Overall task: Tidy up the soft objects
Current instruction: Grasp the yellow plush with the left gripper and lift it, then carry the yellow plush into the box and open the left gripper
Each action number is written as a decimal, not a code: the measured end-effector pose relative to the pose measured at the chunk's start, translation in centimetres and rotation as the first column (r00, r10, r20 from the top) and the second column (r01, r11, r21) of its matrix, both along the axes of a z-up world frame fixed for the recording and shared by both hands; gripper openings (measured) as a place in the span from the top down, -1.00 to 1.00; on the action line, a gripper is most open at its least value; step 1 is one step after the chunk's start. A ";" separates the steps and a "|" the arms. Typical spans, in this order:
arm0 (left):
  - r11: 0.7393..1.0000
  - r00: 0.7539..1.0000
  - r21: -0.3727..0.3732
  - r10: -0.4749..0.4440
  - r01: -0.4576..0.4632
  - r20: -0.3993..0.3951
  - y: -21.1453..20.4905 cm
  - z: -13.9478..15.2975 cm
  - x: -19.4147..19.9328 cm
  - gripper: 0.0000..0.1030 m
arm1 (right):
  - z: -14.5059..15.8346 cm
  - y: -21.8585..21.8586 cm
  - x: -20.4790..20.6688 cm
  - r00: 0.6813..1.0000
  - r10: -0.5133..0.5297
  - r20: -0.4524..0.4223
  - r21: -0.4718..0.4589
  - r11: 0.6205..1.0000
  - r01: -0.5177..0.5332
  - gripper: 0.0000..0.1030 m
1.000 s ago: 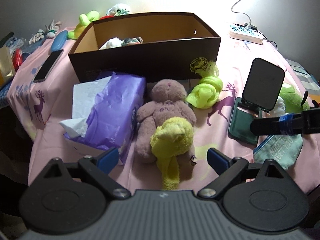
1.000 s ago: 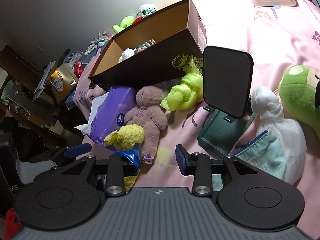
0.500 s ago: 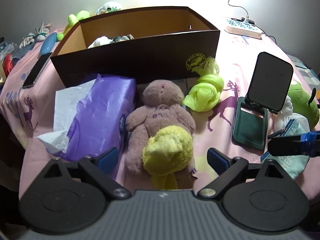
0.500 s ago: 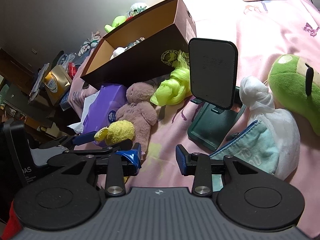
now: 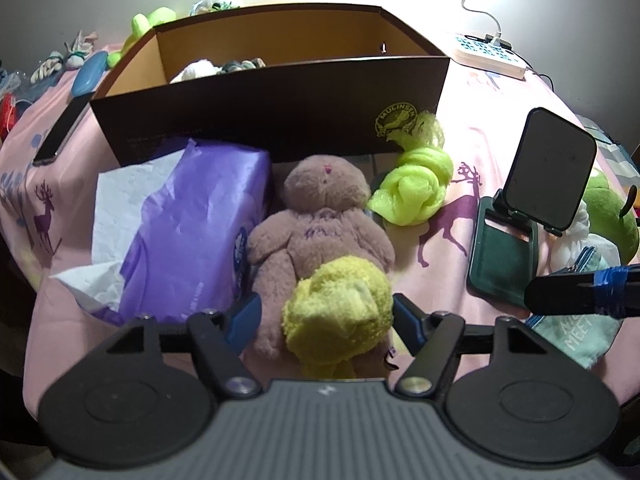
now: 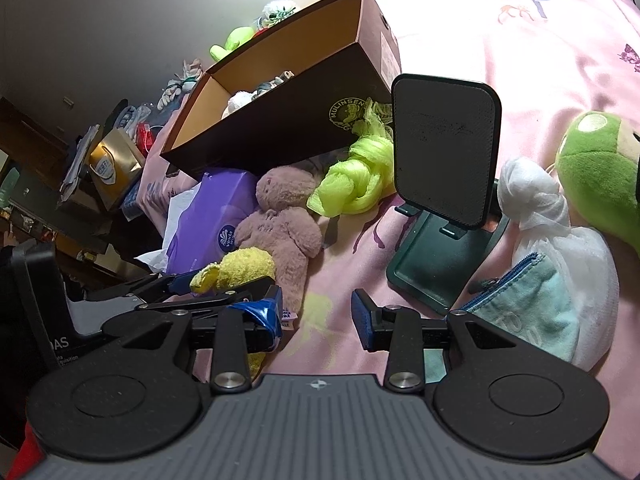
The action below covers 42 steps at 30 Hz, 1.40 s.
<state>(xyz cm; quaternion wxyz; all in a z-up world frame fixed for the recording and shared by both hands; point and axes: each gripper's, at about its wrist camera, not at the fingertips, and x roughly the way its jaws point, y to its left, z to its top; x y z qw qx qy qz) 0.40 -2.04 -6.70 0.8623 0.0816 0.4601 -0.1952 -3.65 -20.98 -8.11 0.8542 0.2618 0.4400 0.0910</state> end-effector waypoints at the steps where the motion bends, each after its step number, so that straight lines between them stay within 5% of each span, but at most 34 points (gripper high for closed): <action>1: 1.000 1.000 -0.001 -0.002 0.002 -0.004 0.0 0.0 0.0 -0.37 | 0.0 0.1 0.2 1.000 0.001 -0.002 0.000 1.000 -0.001 0.60; 13: 0.999 0.999 -0.006 -0.035 0.035 -0.007 0.1 -0.1 -0.1 -0.23 | -0.5 0.2 0.8 0.999 -0.007 -0.033 0.009 1.000 0.007 0.59; 15: 0.999 0.999 -0.013 -0.042 0.042 -0.012 0.1 -0.2 0.0 -0.03 | -0.5 0.2 0.8 0.999 -0.011 -0.035 0.009 1.000 0.011 0.60; 21: 0.998 0.998 -0.013 -0.062 0.062 0.003 0.1 0.5 -0.4 0.09 | -0.5 0.3 0.8 0.999 -0.024 -0.037 0.007 1.000 0.024 0.59; 33: 0.986 0.990 -0.123 -0.098 0.110 0.100 1.4 6.9 -0.1 0.11 | -0.5 0.8 1.5 0.998 -0.040 -0.039 0.016 0.999 0.041 0.59; 42: 0.981 0.965 -0.157 -0.067 0.109 0.255 2.7 12.1 5.7 0.11 | 0.3 1.3 2.3 0.997 -0.077 -0.014 -0.009 0.997 0.076 0.60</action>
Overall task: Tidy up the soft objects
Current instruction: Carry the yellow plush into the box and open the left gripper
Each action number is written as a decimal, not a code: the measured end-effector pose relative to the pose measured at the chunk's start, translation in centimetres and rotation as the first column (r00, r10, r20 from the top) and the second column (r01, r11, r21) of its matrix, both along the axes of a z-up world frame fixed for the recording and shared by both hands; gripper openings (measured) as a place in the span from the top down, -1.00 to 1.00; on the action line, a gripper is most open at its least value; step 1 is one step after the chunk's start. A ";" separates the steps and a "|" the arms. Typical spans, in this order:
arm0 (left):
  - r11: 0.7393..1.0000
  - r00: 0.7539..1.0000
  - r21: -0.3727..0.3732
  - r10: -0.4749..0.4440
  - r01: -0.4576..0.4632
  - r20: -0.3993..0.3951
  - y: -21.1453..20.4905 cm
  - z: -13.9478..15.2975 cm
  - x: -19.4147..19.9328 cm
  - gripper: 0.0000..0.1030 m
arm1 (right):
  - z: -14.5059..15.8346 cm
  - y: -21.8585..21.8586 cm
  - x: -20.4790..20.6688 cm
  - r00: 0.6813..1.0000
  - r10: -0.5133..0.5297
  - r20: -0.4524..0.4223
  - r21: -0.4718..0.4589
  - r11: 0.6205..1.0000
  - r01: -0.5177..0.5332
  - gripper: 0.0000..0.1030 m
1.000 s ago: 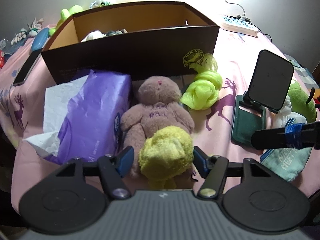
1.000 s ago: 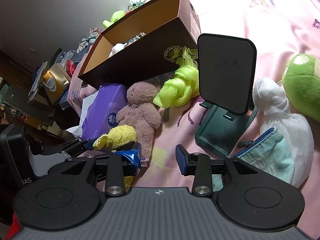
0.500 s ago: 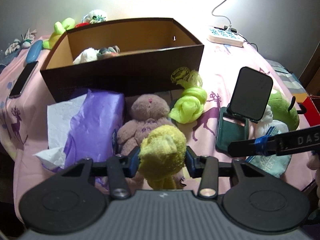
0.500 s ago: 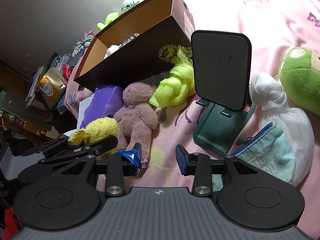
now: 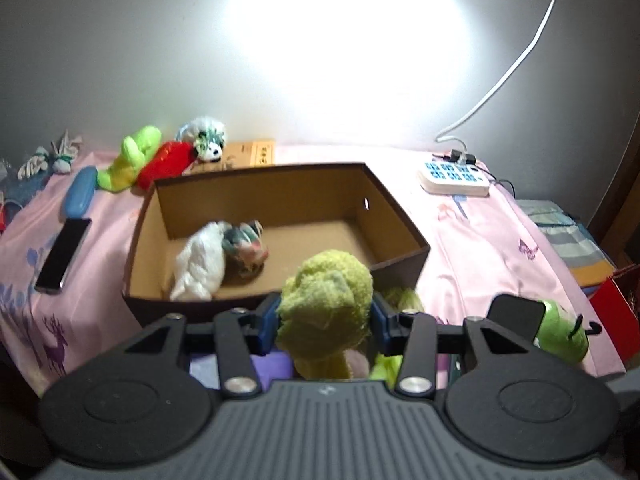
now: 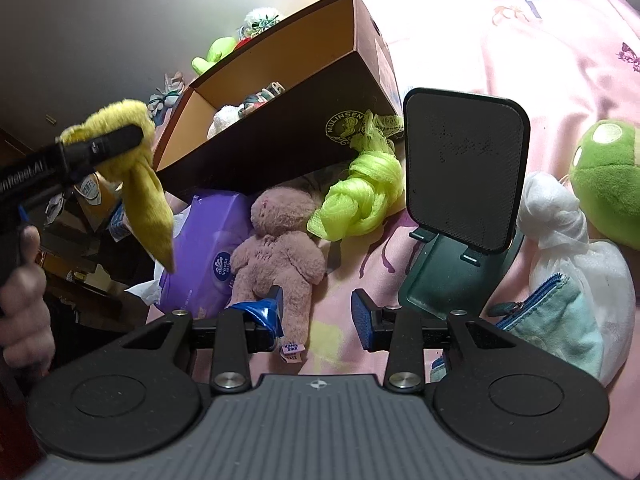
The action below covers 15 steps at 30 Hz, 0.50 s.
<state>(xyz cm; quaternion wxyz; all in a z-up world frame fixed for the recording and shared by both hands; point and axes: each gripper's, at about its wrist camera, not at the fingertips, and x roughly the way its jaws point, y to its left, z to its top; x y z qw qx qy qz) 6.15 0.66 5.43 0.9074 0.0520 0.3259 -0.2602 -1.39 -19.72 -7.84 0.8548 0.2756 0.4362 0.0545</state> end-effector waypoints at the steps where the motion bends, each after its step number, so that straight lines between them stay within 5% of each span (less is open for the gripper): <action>1: 1.000 1.000 -0.003 0.003 -0.003 0.027 0.0 0.6 0.8 0.11 | 0.1 0.0 0.0 1.000 -0.009 0.003 -0.002 1.000 0.009 0.60; 8: 1.000 0.995 0.021 0.009 -0.011 0.104 -0.8 1.7 7.8 0.11 | 0.4 -0.8 -0.1 0.996 -0.089 0.013 -0.014 0.996 0.089 0.60; 15: 0.992 0.999 0.121 -0.029 0.026 0.024 -2.7 -3.0 13.4 0.11 | 0.4 -1.3 -0.1 0.985 -0.171 0.007 -0.017 0.985 0.171 0.60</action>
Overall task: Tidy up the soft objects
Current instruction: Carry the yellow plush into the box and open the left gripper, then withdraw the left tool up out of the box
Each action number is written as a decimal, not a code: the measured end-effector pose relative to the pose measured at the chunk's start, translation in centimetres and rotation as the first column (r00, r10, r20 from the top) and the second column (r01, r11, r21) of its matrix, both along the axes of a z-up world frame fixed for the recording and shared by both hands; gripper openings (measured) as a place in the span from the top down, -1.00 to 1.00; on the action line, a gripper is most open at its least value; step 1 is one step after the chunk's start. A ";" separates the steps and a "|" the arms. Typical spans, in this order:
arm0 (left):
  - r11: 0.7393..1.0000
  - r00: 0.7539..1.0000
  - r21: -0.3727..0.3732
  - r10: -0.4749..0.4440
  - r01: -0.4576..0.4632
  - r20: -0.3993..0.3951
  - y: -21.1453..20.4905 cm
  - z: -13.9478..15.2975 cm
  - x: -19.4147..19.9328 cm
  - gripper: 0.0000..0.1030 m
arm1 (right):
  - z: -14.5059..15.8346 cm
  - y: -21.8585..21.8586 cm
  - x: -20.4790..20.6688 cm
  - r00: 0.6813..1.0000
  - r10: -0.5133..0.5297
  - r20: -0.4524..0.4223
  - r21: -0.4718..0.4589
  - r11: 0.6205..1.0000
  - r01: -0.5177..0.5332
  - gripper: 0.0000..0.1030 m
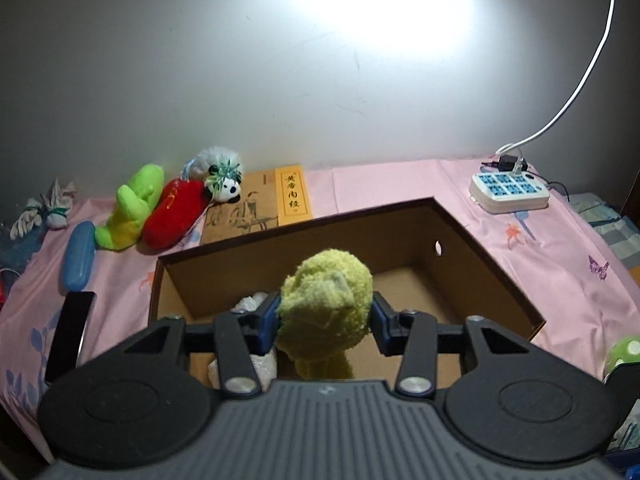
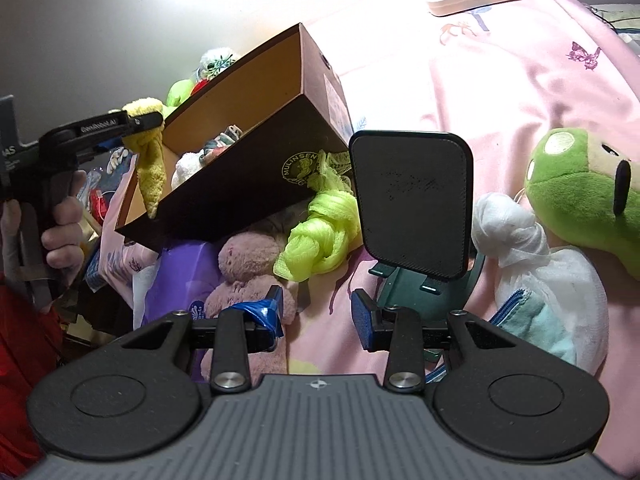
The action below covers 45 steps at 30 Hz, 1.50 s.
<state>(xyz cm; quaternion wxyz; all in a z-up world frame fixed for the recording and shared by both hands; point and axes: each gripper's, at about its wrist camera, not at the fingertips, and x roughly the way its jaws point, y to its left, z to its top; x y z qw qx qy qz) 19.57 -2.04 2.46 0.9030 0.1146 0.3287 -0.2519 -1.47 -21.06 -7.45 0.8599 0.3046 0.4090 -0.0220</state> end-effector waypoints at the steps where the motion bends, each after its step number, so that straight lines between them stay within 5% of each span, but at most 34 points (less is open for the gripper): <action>1: 1.000 1.000 0.018 -0.001 0.001 -0.016 -0.2 -0.8 0.6 0.11 | 0.0 0.0 0.1 1.000 -0.009 -0.002 0.000 1.000 0.009 0.60; 10: 0.995 0.980 0.100 0.013 0.007 -0.196 -0.4 -6.5 3.7 0.08 | -0.7 0.1 1.2 0.998 -0.048 -0.037 0.008 0.999 0.048 0.60; 17: 0.993 0.957 0.117 0.053 -0.020 -0.284 0.3 -8.0 4.5 -0.15 | -0.9 0.5 1.9 0.997 -0.044 -0.059 0.006 0.999 0.044 0.60; 20: 0.994 0.959 0.100 0.060 -0.034 -0.278 0.6 -7.4 4.2 -0.34 | -1.0 0.7 2.2 0.997 -0.038 -0.063 0.005 0.999 0.039 0.60; 29: 0.994 0.957 0.074 0.099 -0.081 -0.271 1.2 -5.3 1.8 -0.35 | -0.8 1.3 2.6 0.998 0.004 -0.055 -0.006 1.000 -0.004 0.60; 45: 0.958 0.954 0.154 0.263 -0.241 -0.144 3.0 -1.3 -4.7 -0.35 | -0.6 2.9 2.4 0.994 0.102 -0.036 0.001 0.995 -0.102 0.60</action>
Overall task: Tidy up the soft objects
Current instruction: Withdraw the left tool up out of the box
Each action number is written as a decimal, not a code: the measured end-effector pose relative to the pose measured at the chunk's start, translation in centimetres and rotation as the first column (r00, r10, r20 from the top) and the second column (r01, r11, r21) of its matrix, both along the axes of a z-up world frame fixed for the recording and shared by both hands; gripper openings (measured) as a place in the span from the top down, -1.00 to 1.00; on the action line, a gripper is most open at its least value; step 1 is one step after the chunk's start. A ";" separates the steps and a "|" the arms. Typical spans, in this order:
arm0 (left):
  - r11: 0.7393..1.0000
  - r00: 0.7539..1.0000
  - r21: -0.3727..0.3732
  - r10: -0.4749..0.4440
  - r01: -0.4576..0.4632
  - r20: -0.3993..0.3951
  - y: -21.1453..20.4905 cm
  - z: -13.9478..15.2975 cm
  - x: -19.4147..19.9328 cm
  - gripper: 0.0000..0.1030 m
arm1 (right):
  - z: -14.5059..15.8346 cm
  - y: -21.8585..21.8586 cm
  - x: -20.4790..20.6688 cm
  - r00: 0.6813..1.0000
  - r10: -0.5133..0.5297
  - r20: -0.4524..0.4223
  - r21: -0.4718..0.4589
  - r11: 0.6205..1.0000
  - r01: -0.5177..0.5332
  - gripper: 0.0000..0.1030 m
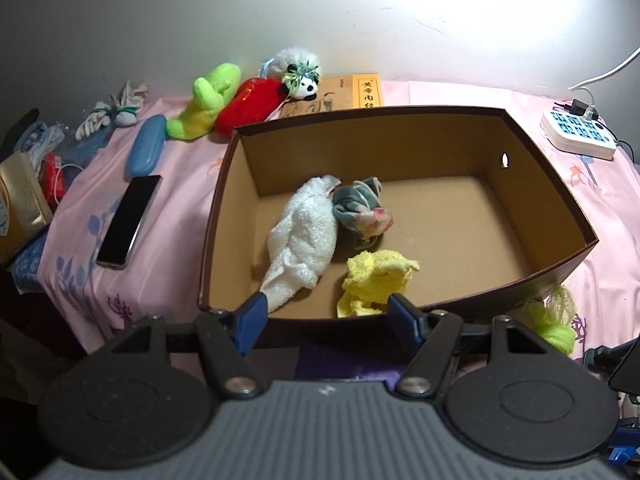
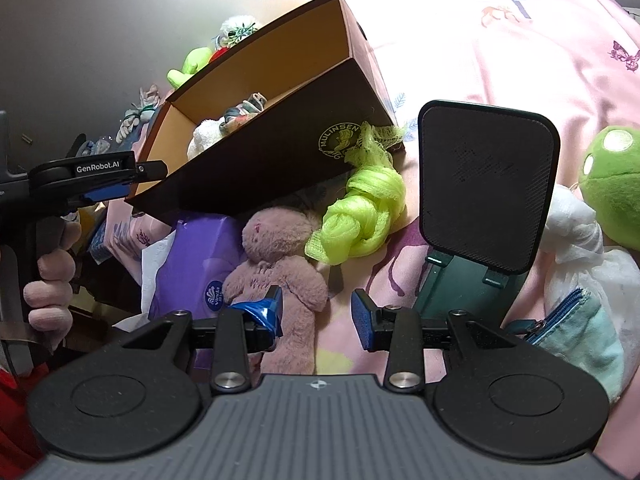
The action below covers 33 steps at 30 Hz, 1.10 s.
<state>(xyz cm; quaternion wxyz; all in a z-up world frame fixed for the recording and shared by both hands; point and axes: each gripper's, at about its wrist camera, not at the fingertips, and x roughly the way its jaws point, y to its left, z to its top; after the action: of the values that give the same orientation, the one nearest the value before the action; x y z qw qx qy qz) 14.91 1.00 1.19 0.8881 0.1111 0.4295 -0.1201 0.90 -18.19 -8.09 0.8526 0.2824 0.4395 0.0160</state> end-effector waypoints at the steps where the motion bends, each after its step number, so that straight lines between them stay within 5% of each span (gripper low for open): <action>1: 1.000 1.000 -0.001 0.005 -0.005 0.004 0.1 0.2 -0.4 -0.35 | 0.1 0.1 -0.2 1.000 0.008 0.004 0.000 1.000 -0.008 0.60; 14: 0.997 0.995 0.019 0.071 -0.073 0.067 1.0 2.2 -6.5 -0.35 | 0.9 0.8 -2.2 0.995 0.086 0.040 -0.003 0.996 -0.086 0.60; 33: 0.990 0.989 0.010 0.138 -0.138 -0.052 -0.1 -1.4 -13.7 -0.39 | 0.5 -0.9 -6.0 0.989 0.148 0.026 -0.001 0.989 -0.148 0.59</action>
<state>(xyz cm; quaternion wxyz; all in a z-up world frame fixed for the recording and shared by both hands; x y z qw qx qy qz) 1.17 0.90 -0.18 0.8823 0.0810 0.4598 -0.0599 -5.15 -19.06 -7.57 0.8546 0.2490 0.4480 0.0829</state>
